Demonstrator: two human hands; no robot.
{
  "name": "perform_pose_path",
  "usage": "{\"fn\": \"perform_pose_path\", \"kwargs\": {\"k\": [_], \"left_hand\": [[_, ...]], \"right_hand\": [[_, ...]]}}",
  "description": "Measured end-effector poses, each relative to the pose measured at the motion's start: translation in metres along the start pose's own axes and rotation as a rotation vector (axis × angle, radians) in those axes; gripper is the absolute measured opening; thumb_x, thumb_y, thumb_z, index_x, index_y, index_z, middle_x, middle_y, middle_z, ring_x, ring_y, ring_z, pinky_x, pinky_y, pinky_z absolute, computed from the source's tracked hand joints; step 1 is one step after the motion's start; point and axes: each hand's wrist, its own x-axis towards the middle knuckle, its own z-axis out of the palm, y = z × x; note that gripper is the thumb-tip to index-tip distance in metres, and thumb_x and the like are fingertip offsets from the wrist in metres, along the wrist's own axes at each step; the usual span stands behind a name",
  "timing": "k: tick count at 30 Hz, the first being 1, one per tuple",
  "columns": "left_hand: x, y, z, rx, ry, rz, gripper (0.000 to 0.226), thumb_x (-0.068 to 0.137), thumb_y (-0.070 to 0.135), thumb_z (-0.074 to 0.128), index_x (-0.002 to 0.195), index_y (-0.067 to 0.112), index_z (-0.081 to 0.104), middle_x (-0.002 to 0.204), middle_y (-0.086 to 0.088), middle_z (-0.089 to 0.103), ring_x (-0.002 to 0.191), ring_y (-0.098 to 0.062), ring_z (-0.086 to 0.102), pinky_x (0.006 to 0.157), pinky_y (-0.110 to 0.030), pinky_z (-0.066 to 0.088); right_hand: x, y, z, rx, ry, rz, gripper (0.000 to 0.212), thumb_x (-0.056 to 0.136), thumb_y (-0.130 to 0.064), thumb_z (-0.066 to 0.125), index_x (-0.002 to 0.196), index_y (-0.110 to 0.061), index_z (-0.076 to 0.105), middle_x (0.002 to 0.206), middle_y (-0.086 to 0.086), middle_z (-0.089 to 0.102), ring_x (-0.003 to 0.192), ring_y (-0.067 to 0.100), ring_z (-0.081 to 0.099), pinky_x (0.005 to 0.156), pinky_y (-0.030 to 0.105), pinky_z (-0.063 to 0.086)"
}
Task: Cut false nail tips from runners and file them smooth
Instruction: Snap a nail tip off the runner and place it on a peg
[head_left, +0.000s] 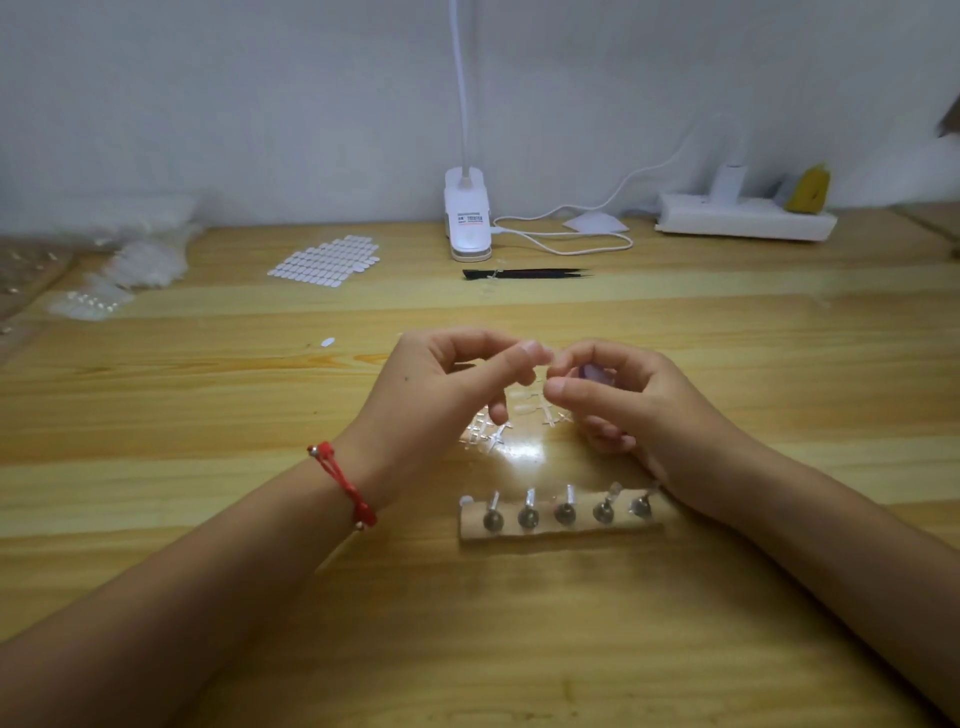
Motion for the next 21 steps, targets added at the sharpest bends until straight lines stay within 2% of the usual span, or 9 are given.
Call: {"fn": "perform_pose_path", "kwargs": {"k": [3, 6, 9, 12, 16, 19, 21], "left_hand": [[-0.004, -0.001, -0.001, 0.006, 0.009, -0.007, 0.016, 0.079, 0.028, 0.071, 0.085, 0.014, 0.076, 0.062, 0.012, 0.064, 0.045, -0.003, 0.049, 0.047, -0.007, 0.036], [-0.007, -0.003, -0.003, 0.000, 0.029, -0.035, 0.018, 0.073, 0.034, 0.071, 0.080, 0.018, 0.075, 0.050, 0.016, 0.057, 0.042, -0.001, 0.044, 0.045, -0.008, 0.034], [-0.010, -0.006, -0.003, -0.035, 0.026, -0.074, 0.013, 0.076, 0.030, 0.073, 0.079, 0.017, 0.075, 0.043, 0.015, 0.047, 0.039, 0.000, 0.037, 0.041, -0.009, 0.031], [-0.013, -0.008, -0.002, -0.005, 0.020, -0.053, 0.013, 0.079, 0.026, 0.073, 0.080, 0.013, 0.075, 0.044, 0.017, 0.048, 0.040, 0.001, 0.040, 0.044, -0.007, 0.031], [-0.012, -0.009, 0.001, -0.006, -0.007, -0.038, 0.010, 0.080, 0.021, 0.072, 0.081, 0.011, 0.074, 0.050, 0.018, 0.053, 0.043, 0.003, 0.045, 0.047, -0.006, 0.033], [-0.010, -0.007, 0.000, 0.041, -0.030, -0.030, 0.010, 0.079, 0.025, 0.072, 0.079, 0.014, 0.073, 0.049, 0.017, 0.052, 0.043, 0.002, 0.042, 0.045, -0.008, 0.032], [-0.007, -0.001, -0.007, 0.072, -0.028, 0.006, 0.016, 0.073, 0.034, 0.070, 0.076, 0.019, 0.073, 0.050, 0.016, 0.053, 0.044, 0.001, 0.041, 0.046, -0.009, 0.031]], "right_hand": [[0.000, 0.001, 0.001, 0.031, 0.034, -0.027, 0.008, 0.073, -0.028, 0.077, 0.073, -0.026, 0.070, 0.052, -0.014, 0.041, 0.043, 0.004, 0.030, 0.041, 0.013, 0.027], [0.002, 0.001, 0.001, 0.049, 0.055, -0.018, 0.017, 0.067, -0.039, 0.079, 0.072, -0.025, 0.070, 0.054, -0.008, 0.036, 0.044, 0.005, 0.029, 0.041, 0.014, 0.025], [0.002, 0.002, 0.001, 0.055, 0.056, -0.016, 0.020, 0.066, -0.043, 0.078, 0.072, -0.026, 0.070, 0.054, -0.007, 0.036, 0.043, 0.004, 0.029, 0.040, 0.014, 0.025], [0.003, 0.003, 0.002, 0.050, 0.063, -0.019, 0.021, 0.067, -0.041, 0.084, 0.079, -0.027, 0.074, 0.053, -0.012, 0.040, 0.042, 0.003, 0.030, 0.040, 0.012, 0.026], [0.003, 0.002, 0.001, 0.020, 0.058, -0.005, 0.021, 0.065, -0.043, 0.079, 0.081, -0.029, 0.075, 0.056, -0.011, 0.042, 0.043, 0.002, 0.032, 0.040, 0.011, 0.026], [0.001, 0.000, 0.002, 0.029, 0.043, 0.025, 0.020, 0.064, -0.042, 0.075, 0.078, -0.029, 0.075, 0.055, -0.010, 0.043, 0.042, 0.001, 0.031, 0.039, 0.010, 0.025], [0.002, -0.002, 0.003, 0.082, 0.066, 0.048, 0.019, 0.064, -0.038, 0.074, 0.078, -0.026, 0.075, 0.056, -0.009, 0.045, 0.041, 0.001, 0.031, 0.040, 0.011, 0.020]]}}
